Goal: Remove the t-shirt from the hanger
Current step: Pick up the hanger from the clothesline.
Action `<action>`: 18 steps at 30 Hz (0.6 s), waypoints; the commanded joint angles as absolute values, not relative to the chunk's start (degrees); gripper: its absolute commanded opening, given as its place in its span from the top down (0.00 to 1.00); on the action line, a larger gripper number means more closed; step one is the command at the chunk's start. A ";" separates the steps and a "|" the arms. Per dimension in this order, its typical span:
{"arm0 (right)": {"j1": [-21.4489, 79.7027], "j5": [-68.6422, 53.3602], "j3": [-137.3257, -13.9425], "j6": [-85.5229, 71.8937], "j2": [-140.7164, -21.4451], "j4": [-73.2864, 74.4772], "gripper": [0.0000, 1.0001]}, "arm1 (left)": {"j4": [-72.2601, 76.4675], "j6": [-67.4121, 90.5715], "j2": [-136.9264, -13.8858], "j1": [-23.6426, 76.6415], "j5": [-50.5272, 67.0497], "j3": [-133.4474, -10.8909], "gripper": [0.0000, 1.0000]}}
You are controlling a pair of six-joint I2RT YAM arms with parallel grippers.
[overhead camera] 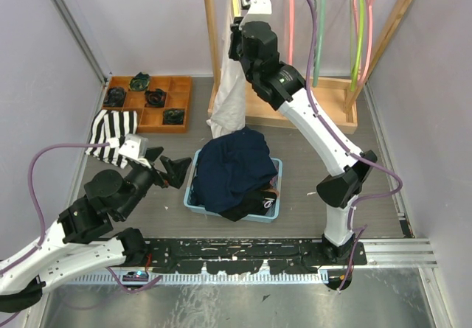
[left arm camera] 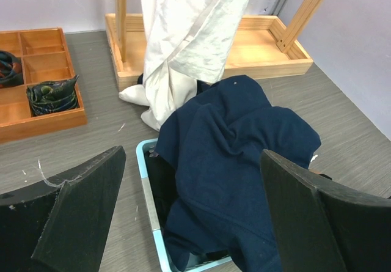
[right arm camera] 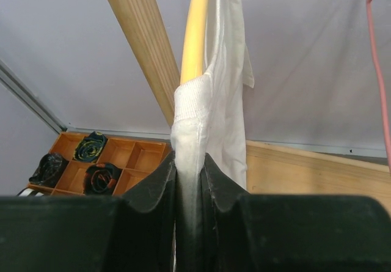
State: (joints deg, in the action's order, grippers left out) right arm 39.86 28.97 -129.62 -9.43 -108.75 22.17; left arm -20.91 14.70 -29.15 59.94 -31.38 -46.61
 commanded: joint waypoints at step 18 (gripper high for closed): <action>38.06 28.68 -121.90 -2.65 -94.97 7.57 0.99 | -15.96 13.76 -32.10 60.07 -30.32 -46.73 0.02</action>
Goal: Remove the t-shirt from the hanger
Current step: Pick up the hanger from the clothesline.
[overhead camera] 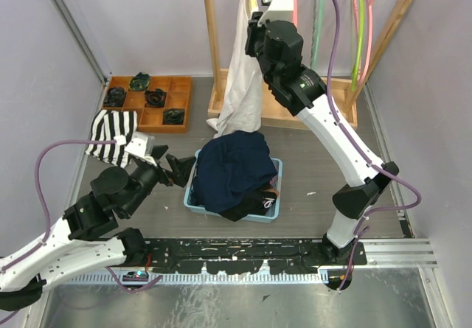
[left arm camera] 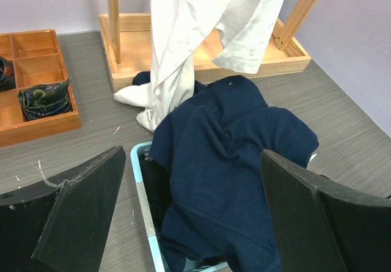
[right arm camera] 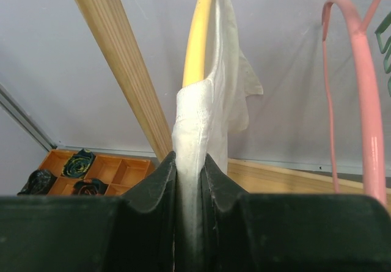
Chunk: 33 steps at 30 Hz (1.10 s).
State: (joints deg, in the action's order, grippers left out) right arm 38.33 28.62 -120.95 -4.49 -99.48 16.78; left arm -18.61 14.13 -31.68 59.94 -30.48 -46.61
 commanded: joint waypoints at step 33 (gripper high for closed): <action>38.01 17.42 -84.36 -1.55 -60.40 -0.67 0.99 | -7.28 1.34 -59.48 59.46 -23.57 -73.77 0.02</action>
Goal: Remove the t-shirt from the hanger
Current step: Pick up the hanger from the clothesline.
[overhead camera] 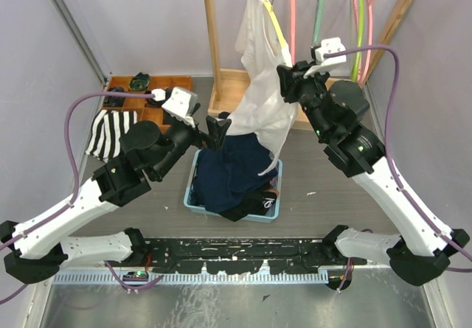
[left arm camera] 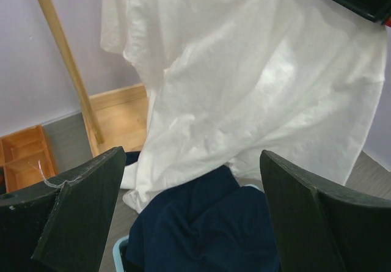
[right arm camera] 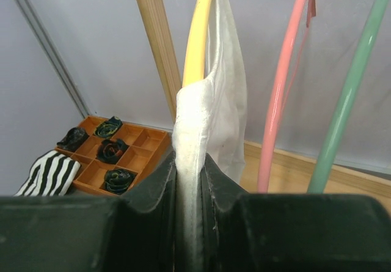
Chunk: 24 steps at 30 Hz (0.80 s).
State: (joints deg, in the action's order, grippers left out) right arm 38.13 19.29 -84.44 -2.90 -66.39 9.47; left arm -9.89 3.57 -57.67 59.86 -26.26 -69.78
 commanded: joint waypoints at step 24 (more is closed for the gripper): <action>38.06 8.06 -87.42 -1.30 -51.35 -0.92 0.99 | -8.08 1.09 -63.43 58.80 -22.32 -79.47 0.02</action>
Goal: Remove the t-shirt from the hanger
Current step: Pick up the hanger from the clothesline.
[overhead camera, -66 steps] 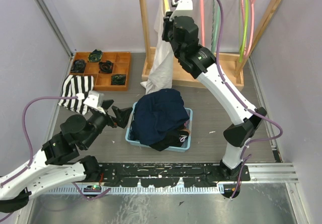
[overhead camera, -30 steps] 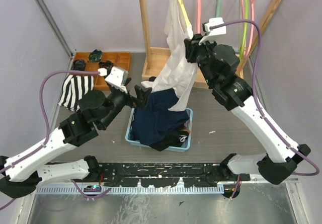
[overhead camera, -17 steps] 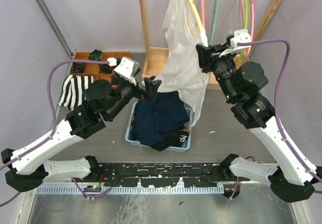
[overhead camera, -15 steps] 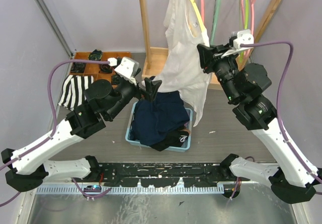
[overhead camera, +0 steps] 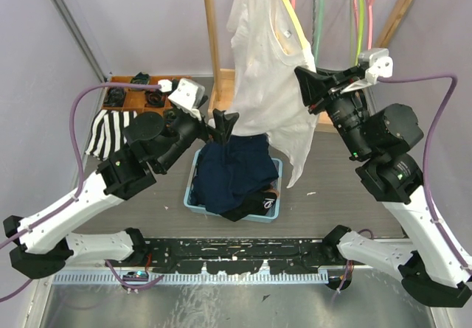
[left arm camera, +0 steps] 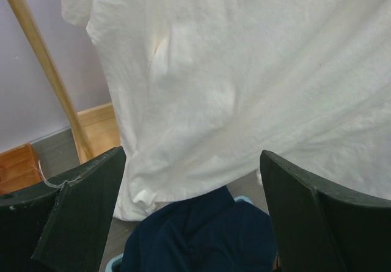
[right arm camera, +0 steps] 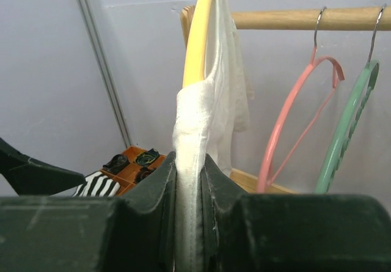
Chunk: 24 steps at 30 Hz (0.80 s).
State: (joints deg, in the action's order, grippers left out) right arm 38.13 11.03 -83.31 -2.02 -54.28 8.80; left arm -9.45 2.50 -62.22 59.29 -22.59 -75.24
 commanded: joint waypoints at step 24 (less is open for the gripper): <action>38.01 2.51 -74.15 -3.84 -45.45 -3.86 0.99 | -0.68 3.40 -77.69 50.08 -13.31 -95.80 0.02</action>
State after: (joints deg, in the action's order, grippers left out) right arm 38.13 4.58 -74.59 -3.18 -47.86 5.08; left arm -6.24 1.80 -77.47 51.62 -14.70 -95.29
